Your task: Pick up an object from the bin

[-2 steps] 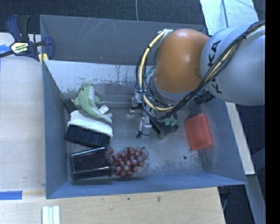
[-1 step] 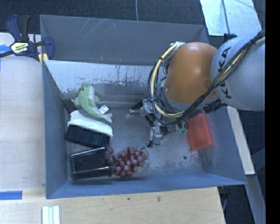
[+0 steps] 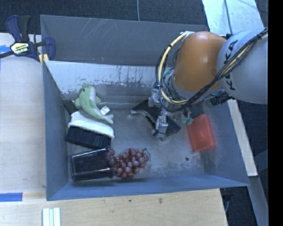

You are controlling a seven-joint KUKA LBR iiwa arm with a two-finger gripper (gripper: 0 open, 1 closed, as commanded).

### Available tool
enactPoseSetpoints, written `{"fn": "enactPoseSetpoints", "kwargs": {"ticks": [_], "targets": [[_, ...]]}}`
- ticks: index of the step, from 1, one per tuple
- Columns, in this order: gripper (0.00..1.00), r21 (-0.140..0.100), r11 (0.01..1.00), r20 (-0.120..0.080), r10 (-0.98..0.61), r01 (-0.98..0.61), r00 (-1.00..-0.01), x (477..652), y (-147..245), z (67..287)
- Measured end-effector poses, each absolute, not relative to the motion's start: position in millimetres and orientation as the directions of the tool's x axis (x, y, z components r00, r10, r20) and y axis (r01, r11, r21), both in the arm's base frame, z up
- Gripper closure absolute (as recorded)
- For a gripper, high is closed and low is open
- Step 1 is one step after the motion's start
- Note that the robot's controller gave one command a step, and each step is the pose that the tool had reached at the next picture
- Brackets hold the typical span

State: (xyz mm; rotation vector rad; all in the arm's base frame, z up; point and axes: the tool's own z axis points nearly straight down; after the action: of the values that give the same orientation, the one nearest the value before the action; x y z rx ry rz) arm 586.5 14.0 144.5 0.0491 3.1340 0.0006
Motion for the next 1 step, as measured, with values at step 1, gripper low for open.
{"fn": "enactPoseSetpoints", "kwargs": {"ticks": [1], "targets": [[0.0,0.002,0.972,-0.007,0.235,0.235,-0.972,600.0,7.0,141.8]]}}
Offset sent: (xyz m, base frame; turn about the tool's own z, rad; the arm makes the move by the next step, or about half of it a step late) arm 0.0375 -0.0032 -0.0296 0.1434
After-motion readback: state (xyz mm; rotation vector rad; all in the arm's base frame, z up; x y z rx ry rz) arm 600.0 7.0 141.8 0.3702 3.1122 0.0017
